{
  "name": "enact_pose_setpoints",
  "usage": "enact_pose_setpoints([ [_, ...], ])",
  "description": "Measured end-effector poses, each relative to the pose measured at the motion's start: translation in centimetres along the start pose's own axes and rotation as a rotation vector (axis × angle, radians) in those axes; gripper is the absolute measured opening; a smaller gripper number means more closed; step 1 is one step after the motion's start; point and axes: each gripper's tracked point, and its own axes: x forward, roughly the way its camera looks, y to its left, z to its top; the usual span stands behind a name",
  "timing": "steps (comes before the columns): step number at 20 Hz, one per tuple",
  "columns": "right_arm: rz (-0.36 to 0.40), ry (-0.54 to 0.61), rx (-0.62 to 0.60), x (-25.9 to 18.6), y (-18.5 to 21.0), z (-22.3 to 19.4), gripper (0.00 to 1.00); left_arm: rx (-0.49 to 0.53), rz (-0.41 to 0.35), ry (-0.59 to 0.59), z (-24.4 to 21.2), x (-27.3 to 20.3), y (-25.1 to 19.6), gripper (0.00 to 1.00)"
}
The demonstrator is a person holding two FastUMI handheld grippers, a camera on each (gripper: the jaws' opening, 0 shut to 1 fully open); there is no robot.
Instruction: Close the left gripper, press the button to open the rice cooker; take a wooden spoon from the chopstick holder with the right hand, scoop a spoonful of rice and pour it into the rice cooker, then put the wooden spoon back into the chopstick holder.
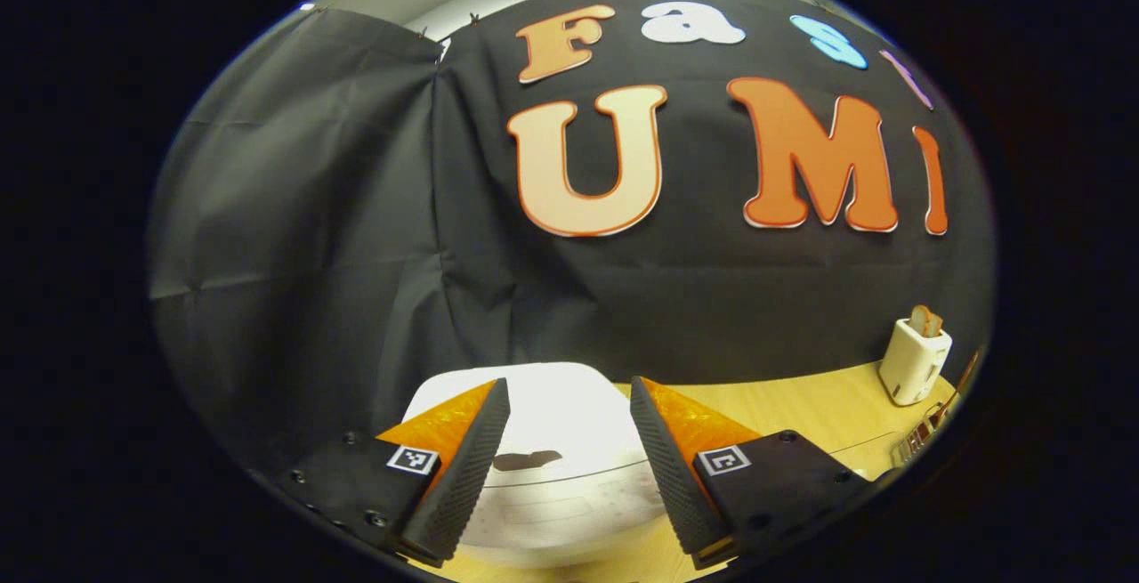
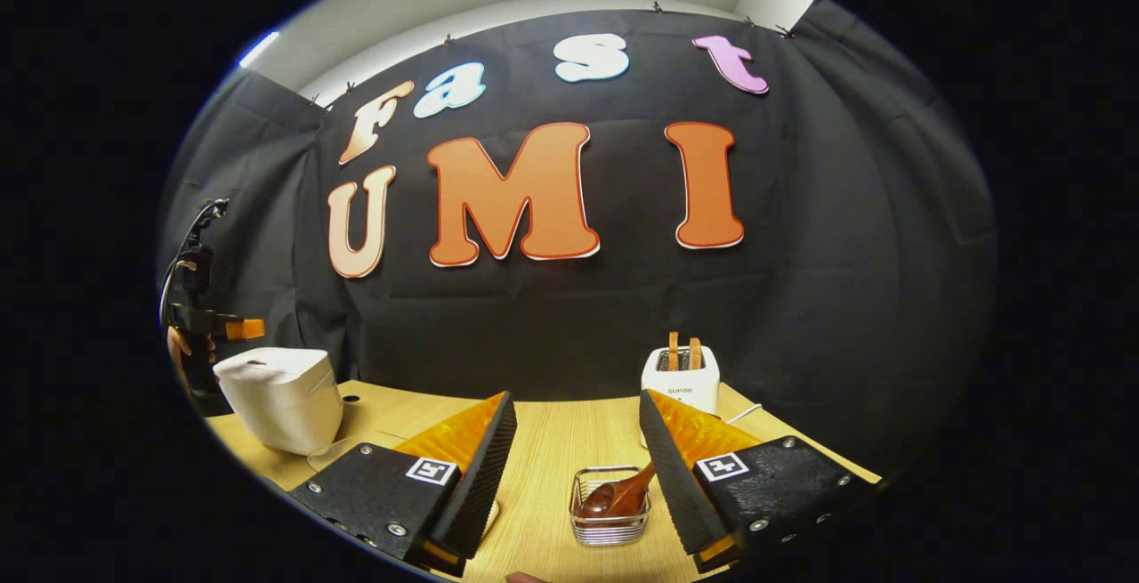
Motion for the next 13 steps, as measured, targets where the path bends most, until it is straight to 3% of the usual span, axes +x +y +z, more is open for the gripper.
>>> enact_pose_setpoints([
  [5,-0.032,-0.075,-0.034,-0.3,0.1,1.7,0.83,0.092,-0.044,-0.158,1.6,-2.9,-3.4,0.92],
  [10,-0.056,-0.117,-0.087,-0.6,0.0,2.3,0.83,0.072,-0.125,-0.242,1.1,-5.1,-7.3,0.93],
  [11,-0.055,-0.123,-0.095,-0.7,0.2,2.3,0.83,0.09,-0.12,-0.281,1.5,-5.7,-7.7,0.99],
  [13,-0.058,-0.132,-0.111,-0.9,0.0,2.2,0.83,0.142,-0.088,-0.38,2.6,-7.0,-7.8,0.98],
])
